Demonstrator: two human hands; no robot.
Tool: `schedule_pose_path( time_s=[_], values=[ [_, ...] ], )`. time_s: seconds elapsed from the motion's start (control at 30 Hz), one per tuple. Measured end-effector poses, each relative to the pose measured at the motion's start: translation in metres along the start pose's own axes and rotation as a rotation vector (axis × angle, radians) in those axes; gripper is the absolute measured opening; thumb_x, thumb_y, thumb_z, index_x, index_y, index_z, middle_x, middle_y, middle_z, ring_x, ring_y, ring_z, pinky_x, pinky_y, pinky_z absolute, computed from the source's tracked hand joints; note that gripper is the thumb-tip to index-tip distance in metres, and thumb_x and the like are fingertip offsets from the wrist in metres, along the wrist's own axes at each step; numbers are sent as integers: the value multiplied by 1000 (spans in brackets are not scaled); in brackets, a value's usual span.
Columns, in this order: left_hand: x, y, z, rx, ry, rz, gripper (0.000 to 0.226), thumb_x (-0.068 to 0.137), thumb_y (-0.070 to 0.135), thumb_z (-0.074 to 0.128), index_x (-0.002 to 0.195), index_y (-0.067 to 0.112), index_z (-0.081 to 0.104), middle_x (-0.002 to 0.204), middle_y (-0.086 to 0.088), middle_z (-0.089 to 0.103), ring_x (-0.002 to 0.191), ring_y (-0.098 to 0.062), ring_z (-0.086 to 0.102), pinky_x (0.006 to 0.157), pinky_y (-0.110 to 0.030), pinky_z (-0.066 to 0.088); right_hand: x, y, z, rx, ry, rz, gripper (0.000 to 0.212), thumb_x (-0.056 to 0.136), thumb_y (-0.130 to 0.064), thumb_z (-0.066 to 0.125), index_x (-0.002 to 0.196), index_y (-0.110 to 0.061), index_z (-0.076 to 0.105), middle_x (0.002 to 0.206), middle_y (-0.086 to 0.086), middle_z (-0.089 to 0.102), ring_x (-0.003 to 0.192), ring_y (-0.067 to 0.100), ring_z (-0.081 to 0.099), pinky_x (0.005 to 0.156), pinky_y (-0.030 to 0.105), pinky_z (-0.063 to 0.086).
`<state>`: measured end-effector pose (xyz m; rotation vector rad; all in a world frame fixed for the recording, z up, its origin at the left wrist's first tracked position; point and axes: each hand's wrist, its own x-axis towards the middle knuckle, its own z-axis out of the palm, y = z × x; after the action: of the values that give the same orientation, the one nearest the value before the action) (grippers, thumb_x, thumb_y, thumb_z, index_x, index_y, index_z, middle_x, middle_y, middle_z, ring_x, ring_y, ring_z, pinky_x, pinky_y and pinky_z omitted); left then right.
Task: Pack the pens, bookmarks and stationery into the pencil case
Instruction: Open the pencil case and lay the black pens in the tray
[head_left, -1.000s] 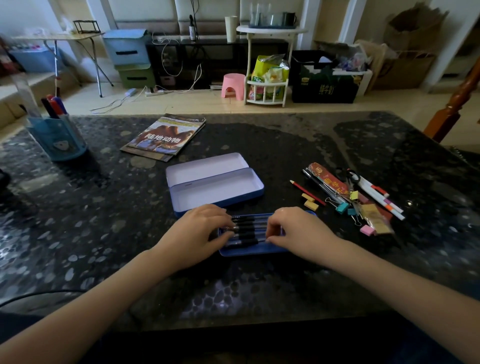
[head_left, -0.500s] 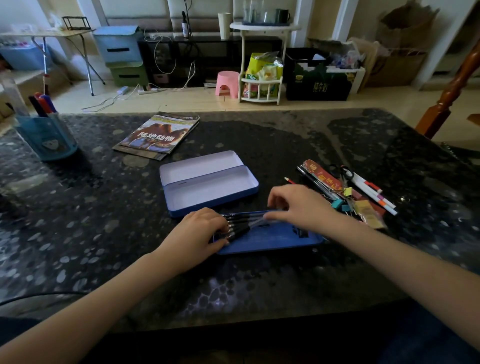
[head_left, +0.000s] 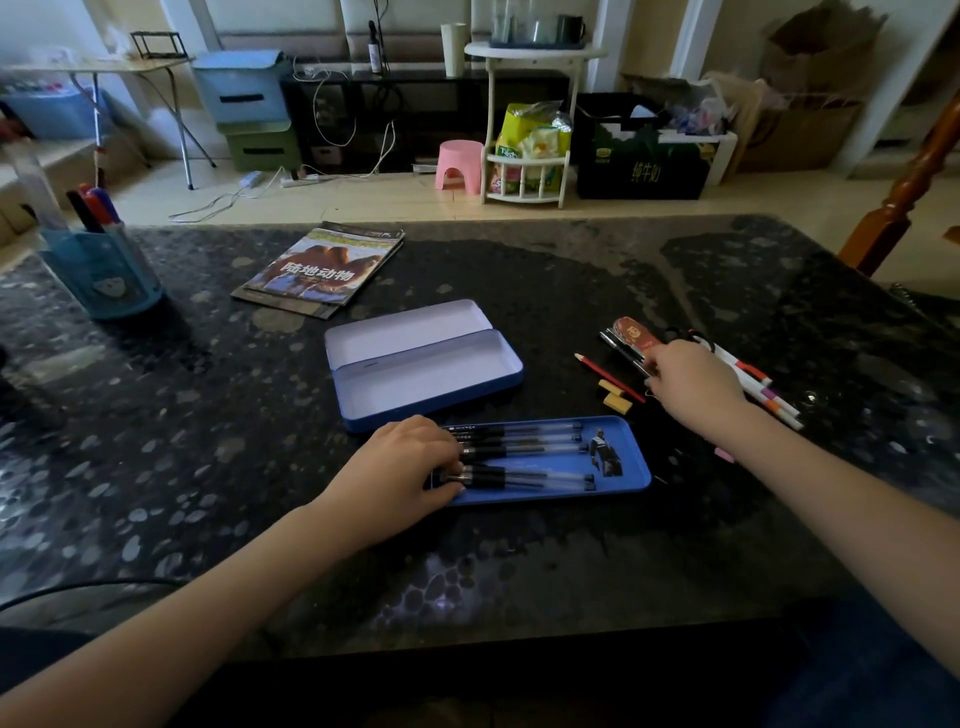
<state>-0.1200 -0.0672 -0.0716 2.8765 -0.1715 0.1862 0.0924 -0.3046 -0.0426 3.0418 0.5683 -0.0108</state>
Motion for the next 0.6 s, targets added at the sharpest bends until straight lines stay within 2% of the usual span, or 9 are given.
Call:
schedule_pose_path(
  time_s=[0.2, 0.33, 0.53, 0.6],
  values=[
    [1, 4, 4, 18, 35, -19, 14, 86, 39, 59, 87, 25, 60, 93, 11, 60, 98, -9, 50, 86, -27, 42, -4, -7, 1, -17, 0, 86, 25, 95, -28, 55, 109, -9, 62, 102, 12, 63, 102, 27, 57, 79, 37, 49],
    [1, 7, 7, 3, 84, -51, 16, 88, 39, 57, 86, 24, 60, 91, 12, 58, 95, -7, 48, 84, -24, 41, -7, -6, 3, 46, 66, 67, 18, 94, -23, 56, 102, -10, 66, 95, 8, 65, 94, 25, 61, 78, 38, 52],
    [0, 11, 8, -37, 98, -78, 11, 82, 32, 63, 79, 25, 55, 88, 13, 53, 93, -7, 47, 80, -23, 41, -12, -20, -2, 324, 167, -59, 8, 90, -23, 62, 95, -19, 66, 86, -4, 62, 78, 14, 60, 68, 33, 52],
    [0, 11, 6, -57, 80, -80, 14, 81, 32, 64, 76, 28, 52, 88, 14, 53, 95, -6, 47, 82, -24, 42, -16, -26, -2, 386, 167, -141, 5, 88, -25, 65, 92, -22, 67, 83, -8, 60, 78, 11, 58, 67, 31, 50]
  ],
)
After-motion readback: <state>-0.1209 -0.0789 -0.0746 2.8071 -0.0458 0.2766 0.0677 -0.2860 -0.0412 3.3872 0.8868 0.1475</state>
